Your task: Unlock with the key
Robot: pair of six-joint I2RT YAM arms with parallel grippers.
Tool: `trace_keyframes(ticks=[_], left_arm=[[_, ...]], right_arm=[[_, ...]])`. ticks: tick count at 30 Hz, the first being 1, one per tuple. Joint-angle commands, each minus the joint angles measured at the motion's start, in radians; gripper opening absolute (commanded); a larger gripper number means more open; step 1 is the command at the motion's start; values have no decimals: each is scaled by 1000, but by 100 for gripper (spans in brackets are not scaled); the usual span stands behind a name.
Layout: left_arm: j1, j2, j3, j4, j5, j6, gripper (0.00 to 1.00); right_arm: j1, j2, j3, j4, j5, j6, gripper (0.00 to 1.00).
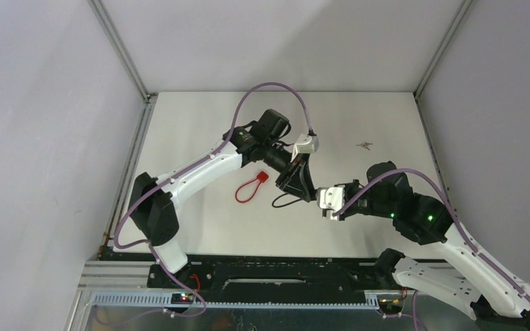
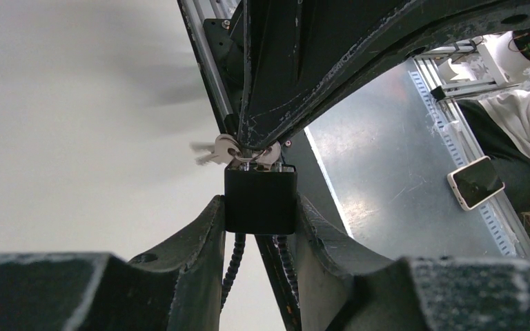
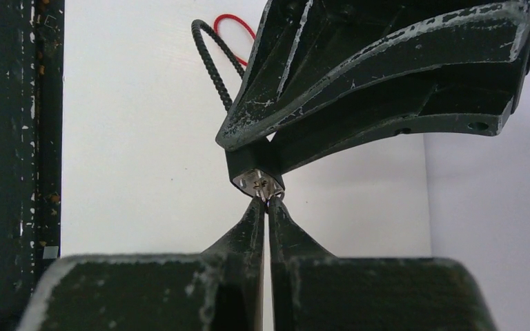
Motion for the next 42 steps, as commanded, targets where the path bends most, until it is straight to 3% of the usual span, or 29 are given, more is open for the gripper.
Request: trace_keyframes(ticks=[1,4,10,15,22,28,34,42], left_arm=[[4,-5,9,32,84,-32,0],[5,-5,-7,96,132,-102,0],[4,-36,-112,422,189,-367,0],[2,-41,-115,475,181,-417,0],[-15,-16,-76,455,139,-404,0],[-63,19,76,68,-50,-78,0],[-71,-35,29,93,-306,-77,0],[-75,-61,2,112,-488,-69,0]], right_arm=[[29,2,-11,49,45,-22,0],[51,2,-22,56,52,-35,0],[92,-17,-55,97,67,-44,0],[112,-2,-66,141,42,-10,0],[108,34,-66,183,-28,68,0],[25,66,-53,189,-91,171,0],[-169,144,12,129,-312,338,0],[-358,261,42,130,-482,504,0]])
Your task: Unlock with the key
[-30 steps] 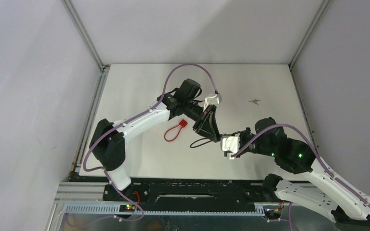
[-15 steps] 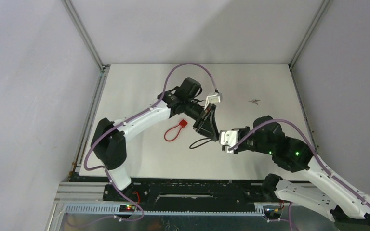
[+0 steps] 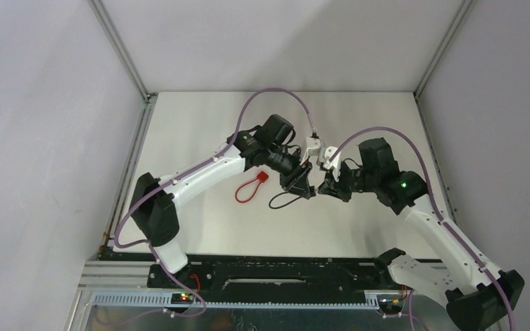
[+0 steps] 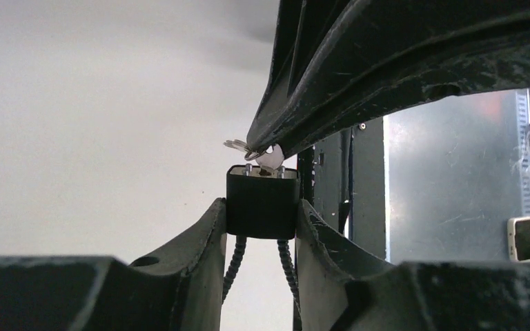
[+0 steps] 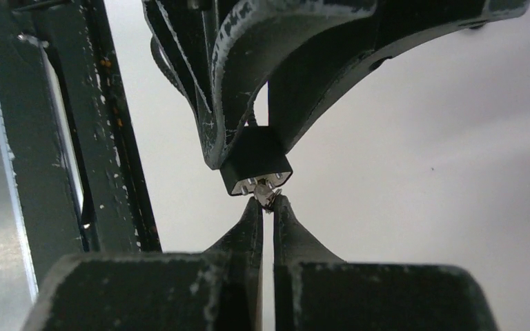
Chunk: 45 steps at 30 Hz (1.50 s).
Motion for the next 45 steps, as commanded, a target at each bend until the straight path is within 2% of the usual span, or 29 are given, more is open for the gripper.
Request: trace_keyframes(ticks=[1,5,10,17,24,32,45], left_arm=[[-34,-65,23,108,-136,64,0],[-44,-62,28,98,-180,73,0],[-41,-67,6,96,-152,92,0],[-30,-61,7,87,-20,89,0],[-26,-59,7,76,11,97,0],[-25,-45,19,63,54,89,0],[-25,-34,32,37,58,98,0]], right_arm=[[-60,56,71,94,-199,191,0],[-89,84,77,102,-227,222,0],[-92,42,74,59,-192,127,1],[-24,-97,23,27,-64,-112,20],[111,-174,15,-30,131,-274,35],[244,-226,-11,-21,371,-344,38],[356,-170,-17,34,513,-391,34]])
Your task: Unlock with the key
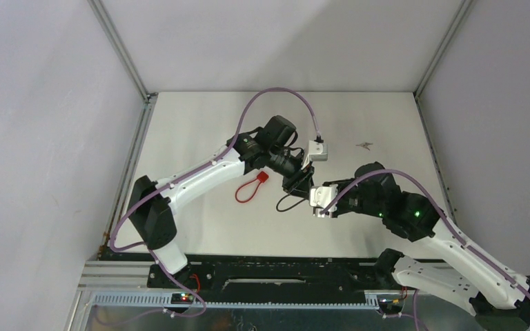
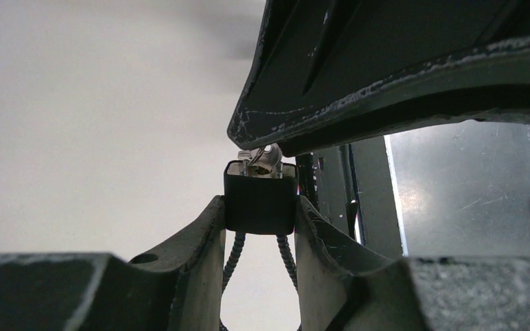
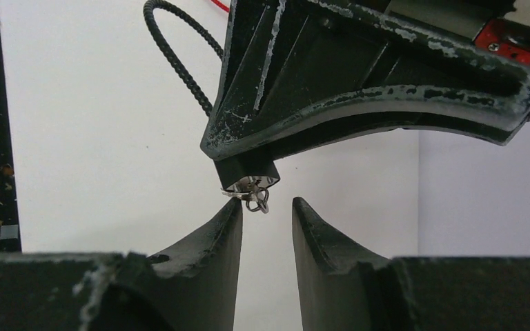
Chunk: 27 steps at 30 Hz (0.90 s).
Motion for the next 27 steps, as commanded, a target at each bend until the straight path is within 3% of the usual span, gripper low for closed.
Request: trace_keyframes(ticks=[1,19,27], left_arm=[[1,-5,32,8,34,26,0],[-3,-3,40,-8,39,36,0],[-3,-8,40,-13,47,41,0]], right_arm=[[35,11,3,55,84,-34,34],[91,44,3,31,107,-62,28],[105,62,3,13,116,-75,16]])
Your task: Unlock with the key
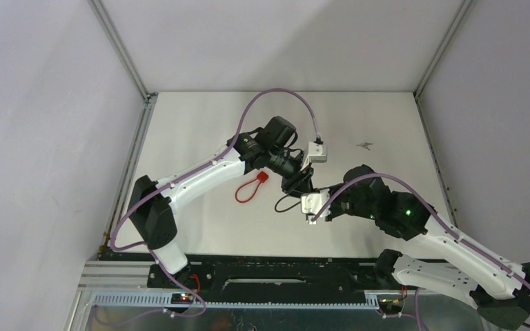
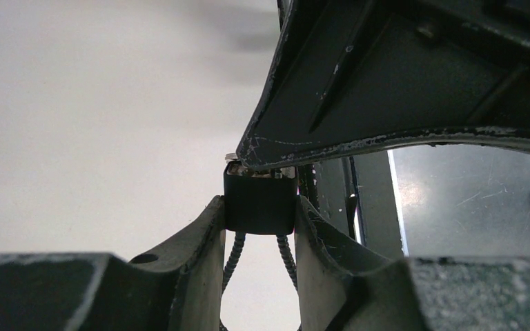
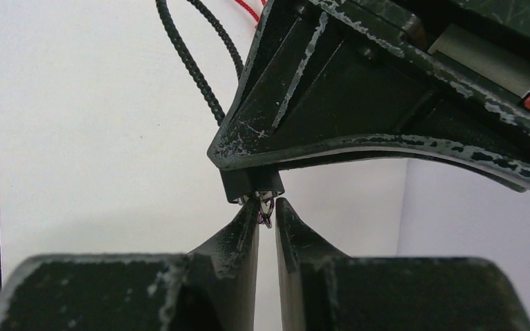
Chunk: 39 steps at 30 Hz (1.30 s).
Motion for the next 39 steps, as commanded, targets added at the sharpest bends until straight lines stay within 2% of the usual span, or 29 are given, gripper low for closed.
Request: trace_keyframes(ticks=[1,6,9,10,17,24,30,39], left_arm=[[-2,-11,39,9,49,23,0],[-2,-18,32,7,59,30,0],[-3,-18,32,7,67,32,0],[-2,-18,32,7,68,31,0],[12,-18,29,9,55,33,0],[50,-17,30,-8,17,52,0],[46,20,53,-52,-72,80,0],[46,92,107,-123,-90,102,0]], right_arm=[[11,14,4,5,12,-19,16],[12,24,-5,-1,14,-31,14],[16,23,-13,4,9,-33,1],[17,22,-13,5,6,-33,0],[20,-18,-30,15,2,-35,0],[25,-70,-86,52,168,-83,0],[38,-91,-92,67,238,-128,0],[53,-138,-120,71,369,-196,0]])
